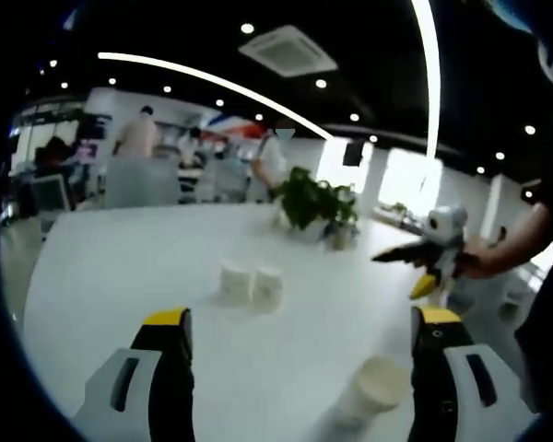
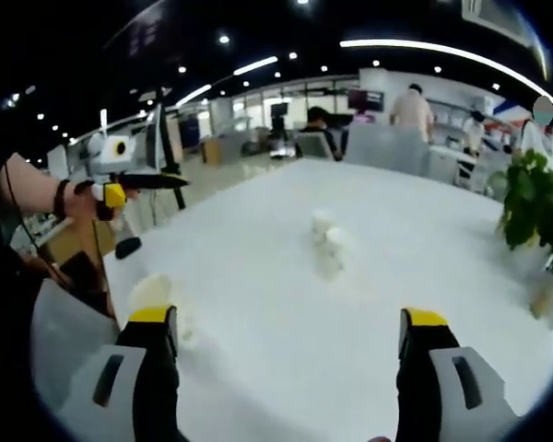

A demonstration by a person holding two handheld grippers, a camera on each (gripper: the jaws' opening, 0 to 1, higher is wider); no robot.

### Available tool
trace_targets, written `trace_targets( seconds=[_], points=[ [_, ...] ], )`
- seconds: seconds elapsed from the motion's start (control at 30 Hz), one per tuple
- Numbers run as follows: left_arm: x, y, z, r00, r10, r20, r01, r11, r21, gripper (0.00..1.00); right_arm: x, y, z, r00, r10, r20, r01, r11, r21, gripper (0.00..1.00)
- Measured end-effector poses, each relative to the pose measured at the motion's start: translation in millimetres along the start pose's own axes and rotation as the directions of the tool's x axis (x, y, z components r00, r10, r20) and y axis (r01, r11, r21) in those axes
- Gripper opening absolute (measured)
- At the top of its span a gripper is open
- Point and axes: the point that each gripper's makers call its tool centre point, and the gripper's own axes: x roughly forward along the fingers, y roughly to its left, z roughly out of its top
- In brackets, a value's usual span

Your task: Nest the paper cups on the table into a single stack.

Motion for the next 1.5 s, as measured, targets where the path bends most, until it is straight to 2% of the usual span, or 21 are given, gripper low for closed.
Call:
trace_targets(
  seconds=[0.03,0.1,0.37,0.43,0.47,0.57,0.77,0.87,1.03,1.1,1.13,1.3,1.5],
  points=[
    [2.3,0.6,-0.1,1.0,0.002,-0.004,-0.002,1.0,0.002,0.96,0.9,-0.7,-1.1,1.0,0.006,0.008,-0.006,1.0,0.013,0.99],
    [6.6,6.3,4.9,1.0,0.027,0.005,-0.027,0.998,0.063,0.94,2.4,-3.1,-5.1,1.0,0.007,0.008,-0.007,1.0,0.023,0.98],
    [32.3,30.6,15.1,0.996,0.088,0.011,-0.088,0.992,0.09,0.97,0.0,-7.4,-14.2,1.0,0.008,0.01,-0.008,0.999,0.044,0.99],
    [40.0,36.1,12.5,0.996,0.094,0.0,-0.094,0.992,0.089,0.97,0.1,-8.6,-15.6,1.0,0.011,0.009,-0.012,0.999,0.031,0.98],
    [44.9,41.7,7.3,0.993,0.111,-0.027,-0.108,0.989,0.103,0.96,-0.3,-8.8,-15.8,1.0,0.013,0.009,-0.013,1.0,0.027,0.98],
    [57.8,48.0,2.8,0.992,0.119,-0.043,-0.113,0.986,0.123,0.96,0.2,-12.3,-16.8,1.0,0.018,0.017,-0.019,0.999,0.047,0.99],
    [79.9,53.3,-0.1,0.989,0.13,-0.074,-0.118,0.982,0.148,0.96,2.2,-19.6,-18.8,0.999,0.015,0.028,-0.017,0.997,0.072,0.99],
    [91.3,61.4,-3.2,0.984,0.14,-0.111,-0.117,0.975,0.189,0.96,2.9,-17.4,-20.1,1.0,0.021,0.023,-0.022,0.997,0.069,1.0],
    [106.1,71.3,-4.1,0.979,0.159,-0.125,-0.129,0.967,0.22,0.94,5.4,-13.7,-25.9,0.999,0.037,0.02,-0.039,0.996,0.074,1.0],
    [111.0,78.7,-6.4,0.972,0.192,-0.138,-0.155,0.957,0.244,0.97,6.1,-11.9,-27.3,0.999,0.044,0.022,-0.046,0.995,0.085,1.0],
    [112.9,84.8,-4.6,0.964,0.227,-0.138,-0.183,0.944,0.274,0.98,6.5,-9.3,-26.1,0.998,0.053,0.036,-0.057,0.992,0.116,1.0],
    [127.3,87.3,-2.1,0.97,0.207,-0.128,-0.171,0.954,0.245,0.97,9.2,-8.6,-26.3,0.998,0.054,0.042,-0.059,0.99,0.127,1.0],
    [144.2,92.3,-4.2,0.968,0.203,-0.145,-0.16,0.951,0.263,0.96,14.1,-1.7,-24.0,0.996,0.07,0.05,-0.076,0.986,0.149,0.99]
  ],
)
